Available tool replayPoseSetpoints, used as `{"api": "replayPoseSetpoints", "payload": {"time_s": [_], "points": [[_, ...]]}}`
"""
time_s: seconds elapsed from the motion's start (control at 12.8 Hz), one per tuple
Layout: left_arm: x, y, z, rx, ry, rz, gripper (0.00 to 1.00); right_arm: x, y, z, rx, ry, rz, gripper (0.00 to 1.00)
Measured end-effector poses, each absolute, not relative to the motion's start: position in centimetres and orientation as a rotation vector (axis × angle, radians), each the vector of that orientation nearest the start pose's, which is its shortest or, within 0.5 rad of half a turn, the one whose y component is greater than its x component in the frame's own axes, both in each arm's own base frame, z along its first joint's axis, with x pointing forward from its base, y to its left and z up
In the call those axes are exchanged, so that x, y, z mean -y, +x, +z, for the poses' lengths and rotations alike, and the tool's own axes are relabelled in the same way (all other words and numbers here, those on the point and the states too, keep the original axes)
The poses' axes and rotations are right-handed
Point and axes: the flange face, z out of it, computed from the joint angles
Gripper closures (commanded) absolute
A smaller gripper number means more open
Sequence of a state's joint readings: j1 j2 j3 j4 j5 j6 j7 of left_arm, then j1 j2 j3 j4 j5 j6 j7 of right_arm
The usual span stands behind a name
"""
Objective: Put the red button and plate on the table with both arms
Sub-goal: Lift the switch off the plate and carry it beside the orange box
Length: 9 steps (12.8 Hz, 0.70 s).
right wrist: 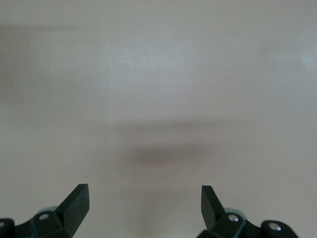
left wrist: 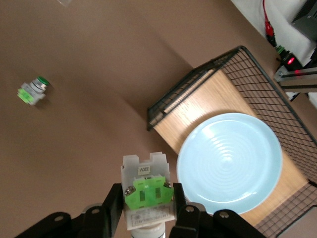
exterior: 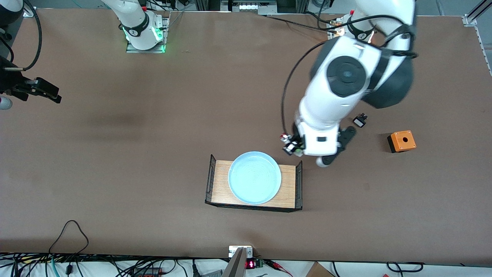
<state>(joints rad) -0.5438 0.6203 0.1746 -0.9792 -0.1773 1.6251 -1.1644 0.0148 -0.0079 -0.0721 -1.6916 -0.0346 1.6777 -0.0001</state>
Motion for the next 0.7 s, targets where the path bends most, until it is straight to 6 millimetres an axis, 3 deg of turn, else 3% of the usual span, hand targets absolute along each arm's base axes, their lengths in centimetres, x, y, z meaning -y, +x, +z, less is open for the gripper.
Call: {"api": "replayPoseSetpoints", "payload": {"time_s": [0.16,0.31,0.55,0.7], "points": [[26.6,66.1,50.9,1.091,-3.011,0.094,1.0,3.9,55.9,58.0,-0.12,-3.121,-0.004,0.0],[21.6,67.2,49.1,0.97,-3.033,0.144,1.0,4.6,56.0,57.7,-0.152,-3.092,0.001,0.0],[14.4,68.9,45.1,0.783,-3.083,0.18,1.0,4.6,56.0,57.3,-0.154,-3.084,0.026,0.0],[9.8,69.8,41.3,0.683,-3.12,0.145,1.0,4.0,56.0,57.2,-0.198,-3.069,0.036,0.0]]}}
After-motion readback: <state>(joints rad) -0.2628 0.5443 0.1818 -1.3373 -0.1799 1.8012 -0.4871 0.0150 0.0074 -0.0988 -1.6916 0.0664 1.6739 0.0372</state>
